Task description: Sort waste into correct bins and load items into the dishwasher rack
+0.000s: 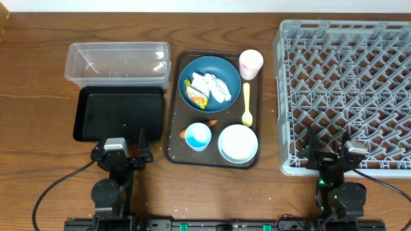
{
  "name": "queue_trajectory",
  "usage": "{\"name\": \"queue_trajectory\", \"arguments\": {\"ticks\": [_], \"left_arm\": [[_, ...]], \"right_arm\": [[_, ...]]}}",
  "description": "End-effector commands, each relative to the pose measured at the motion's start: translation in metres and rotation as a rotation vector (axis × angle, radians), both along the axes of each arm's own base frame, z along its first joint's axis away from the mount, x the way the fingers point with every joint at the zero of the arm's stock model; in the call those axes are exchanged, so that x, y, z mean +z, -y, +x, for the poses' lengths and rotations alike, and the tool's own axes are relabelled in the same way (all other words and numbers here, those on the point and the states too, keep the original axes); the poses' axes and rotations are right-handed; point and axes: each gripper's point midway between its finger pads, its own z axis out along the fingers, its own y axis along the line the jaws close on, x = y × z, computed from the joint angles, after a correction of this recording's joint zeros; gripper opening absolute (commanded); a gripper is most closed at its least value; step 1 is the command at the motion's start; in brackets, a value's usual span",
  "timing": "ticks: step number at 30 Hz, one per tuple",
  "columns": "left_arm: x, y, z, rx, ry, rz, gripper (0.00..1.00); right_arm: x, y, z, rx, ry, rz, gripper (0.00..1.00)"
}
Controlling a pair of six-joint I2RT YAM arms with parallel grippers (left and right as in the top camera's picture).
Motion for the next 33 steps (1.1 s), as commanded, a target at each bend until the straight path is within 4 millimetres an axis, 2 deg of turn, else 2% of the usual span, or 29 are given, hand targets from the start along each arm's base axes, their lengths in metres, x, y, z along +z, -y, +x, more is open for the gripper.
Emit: {"name": "queue_trajectory", "arguments": {"ticks": [1, 23, 27, 33], "left_arm": [[-0.014, -0.003, -0.001, 0.013, -0.049, 0.017, 0.95], [-0.014, -0.003, -0.001, 0.014, -0.049, 0.017, 0.95], [-0.008, -0.001, -0.001, 0.001, -0.025, 0.015, 0.95], [0.033, 0.012, -0.002, -0.075, 0.081, 0.010, 0.95]], "right_arm": [[0.000, 0.005, -0.001, -0.023, 0.003, 0.012, 0.99], [0.005, 0.005, 0.000, -0.024, 0.022, 0.016, 0.99], [0.021, 0.004, 0.000, -0.017, 0.089, 0.019, 0.99], [0.058, -0.020, -0.004, 0.119, 0.223, -0.092, 0.99]]}}
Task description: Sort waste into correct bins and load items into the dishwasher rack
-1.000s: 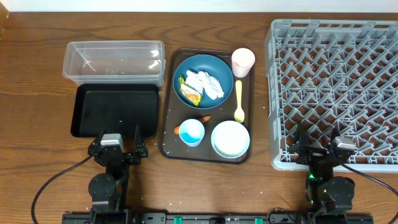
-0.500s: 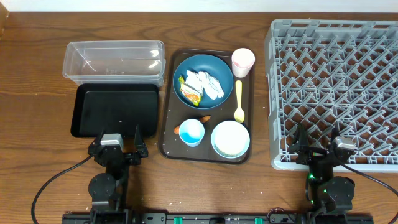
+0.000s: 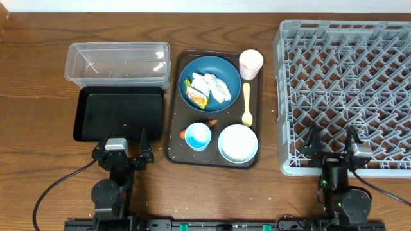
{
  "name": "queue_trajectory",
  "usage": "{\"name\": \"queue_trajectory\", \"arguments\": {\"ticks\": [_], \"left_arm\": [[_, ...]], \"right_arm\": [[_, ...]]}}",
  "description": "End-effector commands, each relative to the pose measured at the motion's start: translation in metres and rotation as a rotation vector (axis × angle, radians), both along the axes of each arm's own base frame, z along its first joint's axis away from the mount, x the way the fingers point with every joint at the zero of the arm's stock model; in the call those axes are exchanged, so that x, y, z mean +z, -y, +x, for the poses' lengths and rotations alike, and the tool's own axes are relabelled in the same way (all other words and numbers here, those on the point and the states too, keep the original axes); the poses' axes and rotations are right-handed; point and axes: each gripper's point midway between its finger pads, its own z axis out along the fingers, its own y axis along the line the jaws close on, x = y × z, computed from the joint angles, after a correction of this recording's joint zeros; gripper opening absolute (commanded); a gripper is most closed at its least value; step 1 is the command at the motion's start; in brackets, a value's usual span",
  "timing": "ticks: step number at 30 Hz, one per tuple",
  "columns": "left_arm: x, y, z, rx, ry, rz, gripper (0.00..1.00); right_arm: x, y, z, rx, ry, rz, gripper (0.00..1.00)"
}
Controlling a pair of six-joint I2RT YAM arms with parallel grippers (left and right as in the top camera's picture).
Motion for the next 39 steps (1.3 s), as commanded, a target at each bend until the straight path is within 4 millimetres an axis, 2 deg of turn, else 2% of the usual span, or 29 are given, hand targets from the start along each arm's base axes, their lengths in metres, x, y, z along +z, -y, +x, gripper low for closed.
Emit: {"name": "queue_trajectory", "arguments": {"ticks": [1, 7, 11, 15, 18, 22, 26, 30, 33, 35, 39], "left_arm": [[0.035, 0.007, -0.004, -0.041, 0.070, 0.013, 0.95], [0.085, 0.026, -0.005, -0.153, 0.097, 0.011, 0.95], [0.121, 0.041, 0.009, -0.247, 0.062, 0.002, 0.95], [0.151, 0.059, 0.041, -0.351, -0.029, -0.021, 0.95], [0.160, 0.069, 0.068, -0.384, -0.135, -0.040, 0.95], [0.165, 0.096, 0.106, -0.447, -0.304, -0.054, 0.95], [0.158, 0.120, 0.141, -0.414, -0.480, -0.008, 0.95], [0.136, 0.143, 0.161, -0.329, -0.683, 0.091, 0.95], [0.118, 0.171, 0.167, -0.362, -0.770, 0.143, 0.95], [0.100, 0.199, 0.170, -0.435, -0.799, 0.145, 0.95], [0.061, 0.229, 0.168, -0.494, -0.881, 0.180, 0.95]], "right_arm": [[0.012, -0.012, -0.003, 0.066, 0.030, -0.084, 0.99], [0.028, -0.012, -0.005, 0.066, 0.010, -0.087, 0.99], [0.049, -0.015, -0.002, 0.080, -0.003, -0.119, 0.99], [0.065, -0.019, 0.008, 0.101, -0.062, -0.133, 0.99], [0.069, -0.019, 0.019, 0.108, -0.154, -0.131, 0.99], [0.068, -0.020, 0.035, 0.119, -0.299, -0.125, 0.99], [0.068, -0.030, 0.050, 0.184, -0.422, -0.117, 0.99], [0.065, -0.038, 0.061, 0.237, -0.536, -0.103, 0.99], [0.064, -0.043, 0.067, 0.265, -0.582, -0.096, 0.99], [0.062, -0.045, 0.071, 0.279, -0.598, -0.094, 0.99], [0.055, -0.045, 0.072, 0.280, -0.623, -0.091, 0.99]]}}
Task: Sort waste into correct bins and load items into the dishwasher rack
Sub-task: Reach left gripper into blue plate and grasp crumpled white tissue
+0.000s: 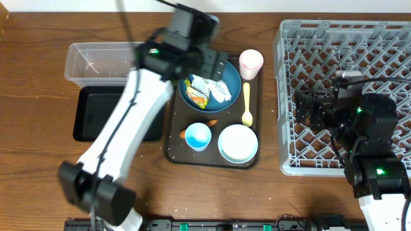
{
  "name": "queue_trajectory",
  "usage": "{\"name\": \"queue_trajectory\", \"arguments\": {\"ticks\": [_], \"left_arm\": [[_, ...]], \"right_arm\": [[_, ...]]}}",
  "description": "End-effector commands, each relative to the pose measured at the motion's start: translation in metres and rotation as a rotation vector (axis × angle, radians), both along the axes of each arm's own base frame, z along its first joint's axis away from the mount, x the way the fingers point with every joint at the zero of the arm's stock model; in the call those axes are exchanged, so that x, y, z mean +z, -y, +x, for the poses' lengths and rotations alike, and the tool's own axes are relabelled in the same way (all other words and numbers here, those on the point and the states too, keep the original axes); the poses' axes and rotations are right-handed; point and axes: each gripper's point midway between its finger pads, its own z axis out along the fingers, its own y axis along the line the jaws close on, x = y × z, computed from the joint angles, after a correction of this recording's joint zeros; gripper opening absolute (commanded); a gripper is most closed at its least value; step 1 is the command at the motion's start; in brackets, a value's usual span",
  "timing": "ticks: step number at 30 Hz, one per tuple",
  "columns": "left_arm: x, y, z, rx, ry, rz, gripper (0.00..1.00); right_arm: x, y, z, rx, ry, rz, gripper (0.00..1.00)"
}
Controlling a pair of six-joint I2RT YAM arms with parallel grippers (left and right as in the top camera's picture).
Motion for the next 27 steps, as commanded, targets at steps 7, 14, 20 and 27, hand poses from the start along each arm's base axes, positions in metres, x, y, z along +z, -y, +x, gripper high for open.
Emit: {"name": "queue_trajectory", "arguments": {"ticks": [7, 14, 20, 27], "left_arm": [[-0.069, 0.011, 0.021, 0.184, -0.173, -0.034, 0.95], [-0.103, -0.021, 0.048, 0.553, -0.259, -0.125, 0.95], [-0.138, -0.023, 0.048, 0.608, -0.308, -0.074, 0.95], [-0.151, -0.039, 0.039, 0.705, -0.335, -0.004, 0.95]], "right_arm": [[-0.002, 0.001, -0.005, 0.009, -0.034, 0.003, 0.99], [-0.003, 0.001, -0.005, 0.009, -0.039, 0.003, 0.99], [-0.006, 0.002, -0.007, 0.009, -0.052, 0.002, 0.99], [-0.009, 0.002, -0.008, 0.009, -0.061, 0.002, 0.99]]}}
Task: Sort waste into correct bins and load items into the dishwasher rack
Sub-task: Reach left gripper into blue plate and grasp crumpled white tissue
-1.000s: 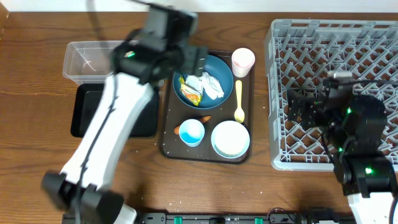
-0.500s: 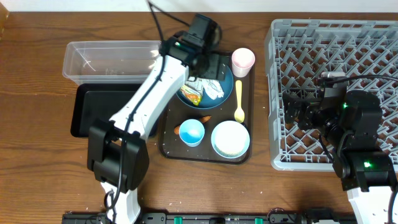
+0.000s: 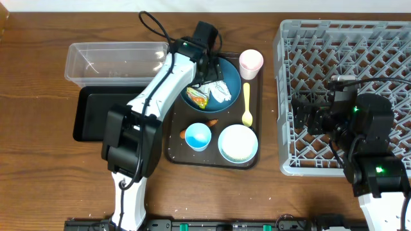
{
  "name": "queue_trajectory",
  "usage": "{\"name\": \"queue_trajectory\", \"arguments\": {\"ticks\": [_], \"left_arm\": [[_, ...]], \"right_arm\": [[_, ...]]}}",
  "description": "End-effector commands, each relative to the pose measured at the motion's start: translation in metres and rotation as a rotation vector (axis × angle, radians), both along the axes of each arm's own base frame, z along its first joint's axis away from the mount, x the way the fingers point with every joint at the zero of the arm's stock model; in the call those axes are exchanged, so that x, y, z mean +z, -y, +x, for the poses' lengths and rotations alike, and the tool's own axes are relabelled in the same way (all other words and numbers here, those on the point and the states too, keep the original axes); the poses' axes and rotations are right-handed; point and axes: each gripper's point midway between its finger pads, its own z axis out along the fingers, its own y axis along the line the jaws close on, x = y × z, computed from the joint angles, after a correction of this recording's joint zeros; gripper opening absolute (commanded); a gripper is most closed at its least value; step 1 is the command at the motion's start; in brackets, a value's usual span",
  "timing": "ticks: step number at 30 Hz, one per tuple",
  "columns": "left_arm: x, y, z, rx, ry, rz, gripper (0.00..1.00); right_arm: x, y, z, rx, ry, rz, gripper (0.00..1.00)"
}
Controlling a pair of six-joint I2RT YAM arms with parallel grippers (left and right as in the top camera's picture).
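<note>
A dark tray holds a blue plate with a crumpled white napkin and orange-yellow food scraps. The tray also carries a pink cup, a yellow spoon, a small blue bowl, a white bowl and an orange scrap. My left gripper hangs low over the plate's left half, at the napkin; its jaws are hidden from above. My right gripper stands open over the left side of the grey dishwasher rack.
A clear plastic bin sits at the back left, with a black bin in front of it. My left arm stretches from the front edge across the black bin's right side to the plate. Cables arc above the plate.
My left gripper has come down from the plate's upper left rim onto the plate beside the napkin. The right gripper has shifted slightly left over the rack.
Both arms first sat folded at the table's front edge, and stayed there a second later. Then the left arm was stretched out toward the blue plate and the right arm raised over the rack. Now the left gripper is low at the napkin.
</note>
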Motion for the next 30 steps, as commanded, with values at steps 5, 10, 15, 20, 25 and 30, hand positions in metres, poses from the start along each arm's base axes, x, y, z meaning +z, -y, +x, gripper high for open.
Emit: {"name": "queue_trajectory", "arguments": {"ticks": [5, 10, 15, 20, 25, 30], "left_arm": [[-0.006, -0.004, 0.001, 0.049, 0.001, 0.036, 0.95], [-0.033, 0.004, -0.001, 0.030, -0.033, 0.056, 0.95], [-0.046, 0.011, 0.005, 0.015, -0.024, 0.053, 0.95], [-0.055, 0.013, 0.002, 0.004, -0.040, 0.063, 0.94], [-0.060, 0.017, 0.002, -0.003, -0.040, 0.064, 0.60], [-0.059, 0.019, 0.003, -0.004, -0.033, 0.060, 0.27]], "right_arm": [[0.005, 0.004, 0.002, -0.006, 0.009, -0.003, 0.99], [0.000, 0.004, 0.003, -0.006, -0.011, -0.004, 0.99], [-0.003, 0.004, 0.004, -0.006, -0.020, -0.004, 0.99], [-0.003, 0.004, 0.005, -0.006, -0.020, -0.004, 0.99], [-0.003, 0.004, 0.004, -0.006, -0.021, -0.004, 0.99], [-0.003, 0.004, 0.004, -0.006, -0.024, -0.004, 0.99]]}}
